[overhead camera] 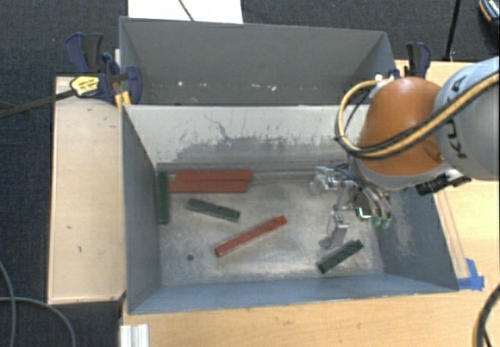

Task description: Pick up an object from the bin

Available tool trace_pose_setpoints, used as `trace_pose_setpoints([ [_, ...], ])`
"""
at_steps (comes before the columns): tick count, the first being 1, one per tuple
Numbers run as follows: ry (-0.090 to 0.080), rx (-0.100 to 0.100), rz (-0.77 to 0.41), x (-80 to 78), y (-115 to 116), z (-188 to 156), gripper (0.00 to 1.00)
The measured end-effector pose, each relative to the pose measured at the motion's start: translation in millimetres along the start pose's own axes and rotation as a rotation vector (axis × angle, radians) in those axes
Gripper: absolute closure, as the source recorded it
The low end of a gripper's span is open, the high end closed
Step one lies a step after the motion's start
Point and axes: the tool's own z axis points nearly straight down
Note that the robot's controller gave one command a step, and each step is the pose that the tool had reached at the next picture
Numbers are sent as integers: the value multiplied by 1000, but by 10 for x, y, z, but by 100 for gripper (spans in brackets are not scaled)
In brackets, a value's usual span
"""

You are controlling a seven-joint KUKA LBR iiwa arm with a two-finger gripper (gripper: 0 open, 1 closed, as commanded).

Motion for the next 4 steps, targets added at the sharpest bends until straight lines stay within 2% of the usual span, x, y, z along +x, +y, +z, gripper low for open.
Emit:
trace_pose_setpoints([
  [1,1,-3,84,255,602,672,0],
  [2,-8,-1,86,226,569,637,100],
  [3,-7,0,86,229,568,642,0],
  [4,-9,-5,191,327,1464,704,0],
])
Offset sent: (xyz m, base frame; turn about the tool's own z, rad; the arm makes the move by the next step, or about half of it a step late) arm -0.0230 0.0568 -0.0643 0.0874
